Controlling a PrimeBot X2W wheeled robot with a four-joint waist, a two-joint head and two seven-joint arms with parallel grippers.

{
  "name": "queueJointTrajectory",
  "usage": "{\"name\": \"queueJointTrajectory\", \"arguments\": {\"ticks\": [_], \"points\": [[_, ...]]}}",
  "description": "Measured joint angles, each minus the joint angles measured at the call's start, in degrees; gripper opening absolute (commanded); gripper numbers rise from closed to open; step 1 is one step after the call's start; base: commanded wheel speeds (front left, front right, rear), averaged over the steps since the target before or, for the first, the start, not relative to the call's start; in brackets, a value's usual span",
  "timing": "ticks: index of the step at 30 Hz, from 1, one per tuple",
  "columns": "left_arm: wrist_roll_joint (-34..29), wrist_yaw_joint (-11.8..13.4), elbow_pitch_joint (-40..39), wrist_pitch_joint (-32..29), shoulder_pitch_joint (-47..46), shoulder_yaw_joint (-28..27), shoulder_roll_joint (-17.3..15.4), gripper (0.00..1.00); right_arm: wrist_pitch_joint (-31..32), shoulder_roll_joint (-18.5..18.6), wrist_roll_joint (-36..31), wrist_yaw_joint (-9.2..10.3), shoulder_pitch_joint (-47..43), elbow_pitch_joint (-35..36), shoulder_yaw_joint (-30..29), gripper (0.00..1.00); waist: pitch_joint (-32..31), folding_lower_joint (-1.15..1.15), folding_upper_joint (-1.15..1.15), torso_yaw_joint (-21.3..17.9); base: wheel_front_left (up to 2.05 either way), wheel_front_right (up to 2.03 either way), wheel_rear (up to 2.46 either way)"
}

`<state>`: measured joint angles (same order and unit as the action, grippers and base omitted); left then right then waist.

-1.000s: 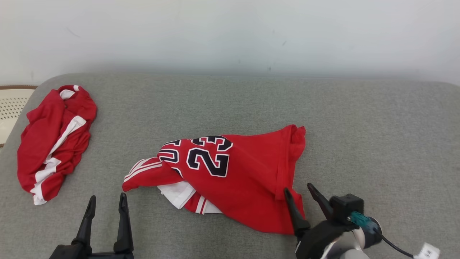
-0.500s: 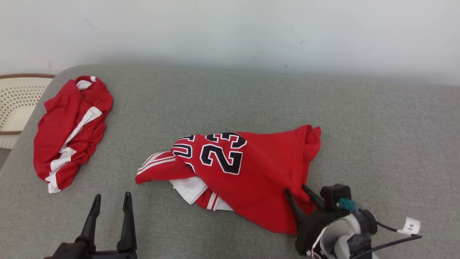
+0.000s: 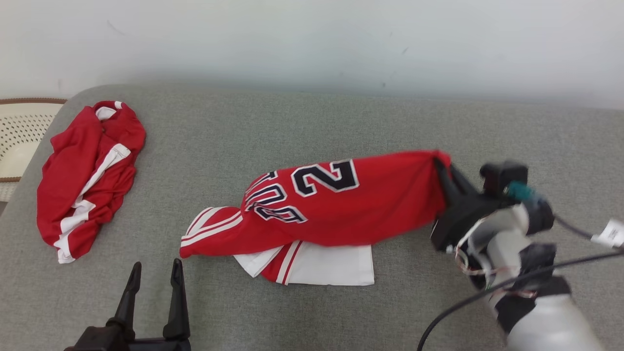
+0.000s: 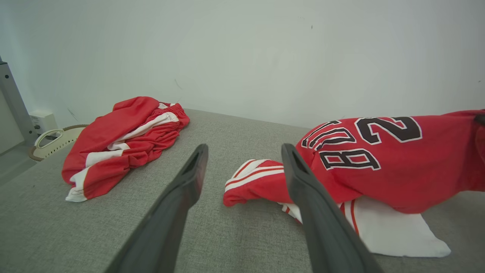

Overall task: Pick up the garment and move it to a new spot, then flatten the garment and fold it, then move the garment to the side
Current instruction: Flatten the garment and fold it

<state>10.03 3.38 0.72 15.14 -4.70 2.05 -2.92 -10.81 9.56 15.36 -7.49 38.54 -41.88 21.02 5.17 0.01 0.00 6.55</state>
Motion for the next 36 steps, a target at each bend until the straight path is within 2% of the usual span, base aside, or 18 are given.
{"name": "queueJointTrajectory", "arguments": {"ticks": [7,13,17,18,19,20,24,31,36], "points": [[0.1,-0.1,0.7,0.0,-0.3,0.9,0.0,1.00,2.6,3.4,1.8,-0.01,9.2,-3.9,0.2,0.00,0.6,0.00,0.00,0.8,0.00,0.00,0.00],[0.5,-0.2,1.4,0.0,-1.0,2.5,0.0,1.00,4.5,6.1,2.8,-0.01,15.7,-11.6,0.1,0.00,1.1,0.00,0.00,2.3,0.00,0.00,0.00],[0.6,-0.2,1.7,0.0,-1.2,3.3,0.0,1.00,4.8,6.4,2.9,-0.01,18.0,-16.3,1.7,0.00,1.3,0.00,0.00,3.0,0.00,0.00,0.00],[0.6,-0.2,1.8,0.0,-1.2,3.4,0.0,1.00,4.8,6.3,2.9,-0.01,18.3,-17.3,2.4,0.05,1.3,0.00,0.00,3.1,0.00,0.00,0.00],[0.6,-0.2,1.9,0.0,-1.2,3.4,0.0,1.00,4.8,6.1,2.9,-0.01,18.5,-18.1,2.9,0.44,1.3,0.00,0.00,3.1,0.00,0.00,0.00],[0.7,-0.2,2.0,0.0,-1.2,3.5,0.0,1.00,4.8,5.9,3.2,-0.01,18.5,-18.8,3.5,1.00,1.2,0.00,0.00,3.1,0.00,0.00,0.00],[0.8,-0.1,2.6,0.0,-1.2,3.7,0.0,1.00,4.6,5.5,4.4,-0.01,18.3,-20.9,5.9,1.00,0.7,0.00,0.00,2.7,0.00,0.00,0.00],[0.9,0.3,2.5,0.0,-0.3,3.9,0.0,1.00,0.2,7.2,6.0,-0.01,14.6,-21.6,8.2,1.00,-0.7,-0.01,0.00,1.0,0.00,0.00,0.00],[0.9,0.2,2.3,0.0,0.0,3.8,0.0,1.00,-2.8,7.8,8.3,-0.01,10.9,-18.2,8.6,1.00,-1.4,-0.01,0.00,-0.6,0.00,0.00,0.00]]}}
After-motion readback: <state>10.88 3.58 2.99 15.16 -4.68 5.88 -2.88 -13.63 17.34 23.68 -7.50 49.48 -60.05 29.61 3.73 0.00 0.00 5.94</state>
